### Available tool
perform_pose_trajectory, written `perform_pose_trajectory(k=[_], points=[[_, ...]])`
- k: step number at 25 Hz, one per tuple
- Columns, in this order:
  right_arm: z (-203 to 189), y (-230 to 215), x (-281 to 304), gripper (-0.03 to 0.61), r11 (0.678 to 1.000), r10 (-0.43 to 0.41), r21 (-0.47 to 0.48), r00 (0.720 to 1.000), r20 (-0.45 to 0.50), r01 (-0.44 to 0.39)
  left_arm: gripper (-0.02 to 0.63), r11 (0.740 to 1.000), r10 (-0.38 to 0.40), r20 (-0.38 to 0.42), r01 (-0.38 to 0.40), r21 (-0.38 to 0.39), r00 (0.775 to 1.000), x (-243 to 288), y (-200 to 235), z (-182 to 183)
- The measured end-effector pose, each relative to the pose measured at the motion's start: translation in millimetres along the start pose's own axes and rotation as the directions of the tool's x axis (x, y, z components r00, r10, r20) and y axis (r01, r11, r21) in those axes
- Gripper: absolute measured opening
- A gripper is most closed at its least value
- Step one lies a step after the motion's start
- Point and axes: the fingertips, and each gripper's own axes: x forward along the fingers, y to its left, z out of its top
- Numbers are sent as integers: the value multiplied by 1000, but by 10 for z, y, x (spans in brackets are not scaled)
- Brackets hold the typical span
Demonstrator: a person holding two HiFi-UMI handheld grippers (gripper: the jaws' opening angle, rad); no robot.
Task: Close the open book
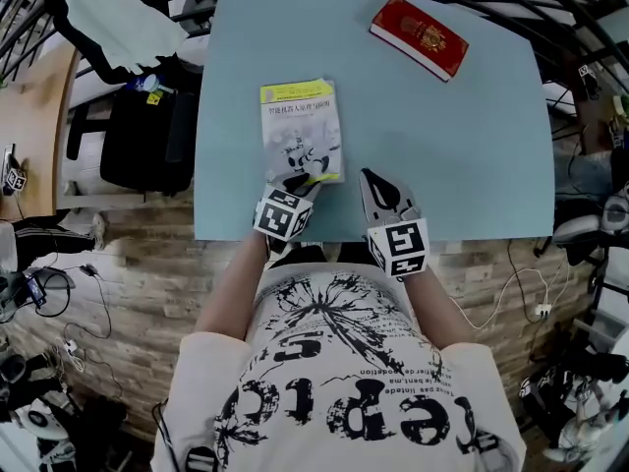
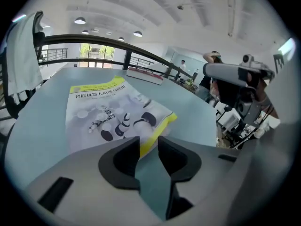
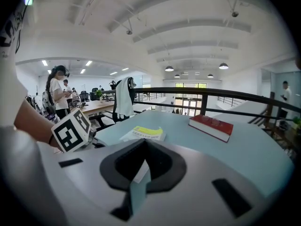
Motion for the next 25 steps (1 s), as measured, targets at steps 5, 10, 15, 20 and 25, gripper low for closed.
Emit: perform_pose_trajectory(k=[5, 10, 15, 20, 25], points=[[-142, 6, -20, 9, 1000, -1, 15, 999, -38, 1, 197, 999, -38, 11, 38, -14, 999, 17, -101, -18], [-134, 3, -3, 9, 1000, 0, 11, 999, -42, 0, 202, 1000, -24, 62, 23, 13, 998, -96, -131, 122], [18, 61, 8, 9, 1000, 29, -7, 999, -16, -29, 202, 998, -32, 172, 21, 65, 985, -408, -197, 441], [266, 196, 22, 9, 997, 64, -42, 997, 46, -62, 126, 995, 26, 335, -56, 78, 942, -860, -96, 864], [552, 278, 12, 9, 997, 61, -60, 991, 116, -54, 46, 994, 81, 495, -107, 25, 865, -1383, 29, 1218]])
